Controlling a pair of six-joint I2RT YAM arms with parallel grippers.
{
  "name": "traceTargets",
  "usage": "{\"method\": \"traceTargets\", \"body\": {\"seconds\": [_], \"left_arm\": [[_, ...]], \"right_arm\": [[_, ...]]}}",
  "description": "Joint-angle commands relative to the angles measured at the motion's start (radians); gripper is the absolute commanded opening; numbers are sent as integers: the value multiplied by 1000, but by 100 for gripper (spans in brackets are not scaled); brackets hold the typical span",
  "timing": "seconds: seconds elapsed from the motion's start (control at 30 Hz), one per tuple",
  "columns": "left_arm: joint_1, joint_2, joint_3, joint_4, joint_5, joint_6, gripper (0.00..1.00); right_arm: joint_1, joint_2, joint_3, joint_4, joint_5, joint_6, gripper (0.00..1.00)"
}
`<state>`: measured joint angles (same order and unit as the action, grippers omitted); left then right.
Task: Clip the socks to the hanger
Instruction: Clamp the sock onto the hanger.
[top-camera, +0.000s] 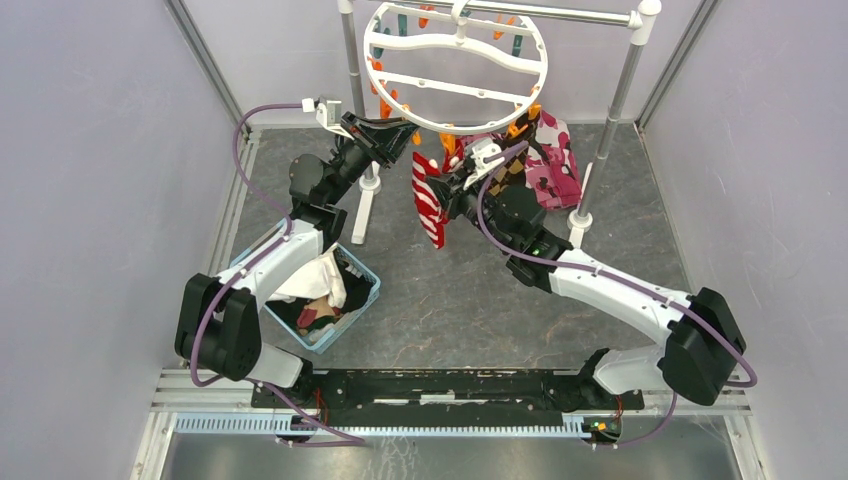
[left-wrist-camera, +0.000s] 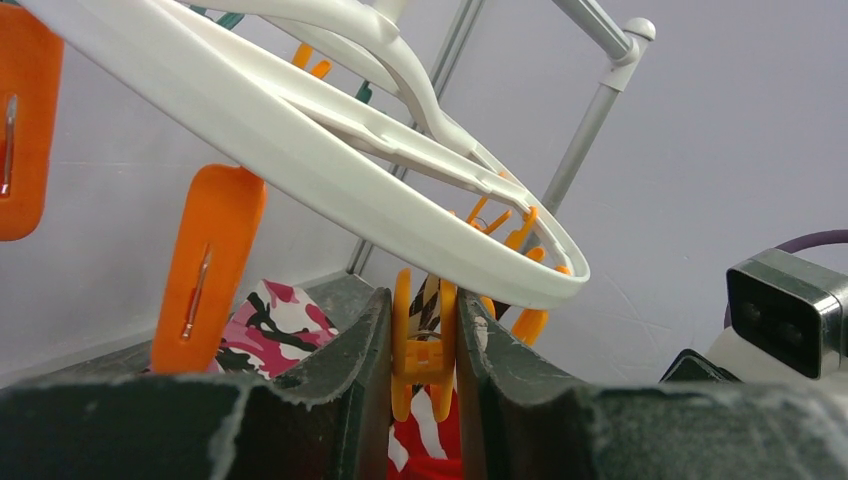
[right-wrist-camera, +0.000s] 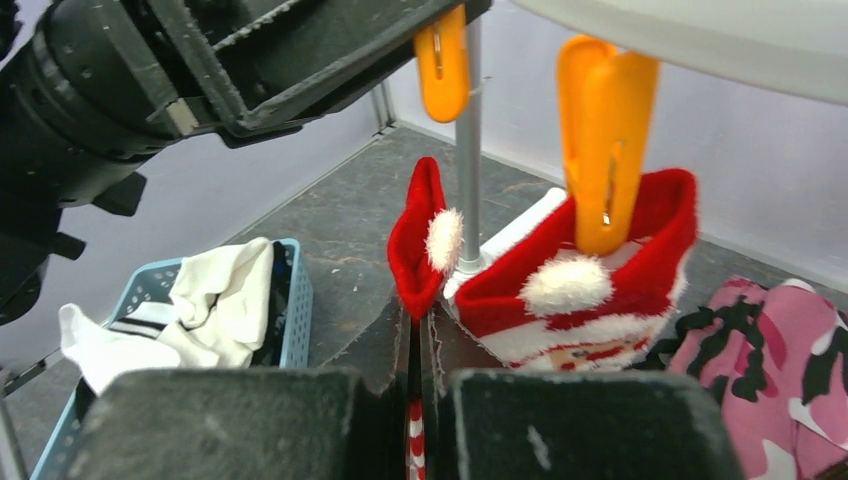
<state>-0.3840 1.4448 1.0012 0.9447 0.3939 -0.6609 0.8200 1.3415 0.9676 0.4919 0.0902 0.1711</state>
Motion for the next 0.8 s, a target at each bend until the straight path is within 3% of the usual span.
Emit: {"method": "traceTargets", "body": {"seconds": [0.0,0.77], "left_arm": [[-5,4,10,52,9,-24,2],[-7,16,10,55,13,-44,2]], "right_arm": [[3,-42,-21,55,91,-11,0],[15,31,81,60,96,-63,0]]}}
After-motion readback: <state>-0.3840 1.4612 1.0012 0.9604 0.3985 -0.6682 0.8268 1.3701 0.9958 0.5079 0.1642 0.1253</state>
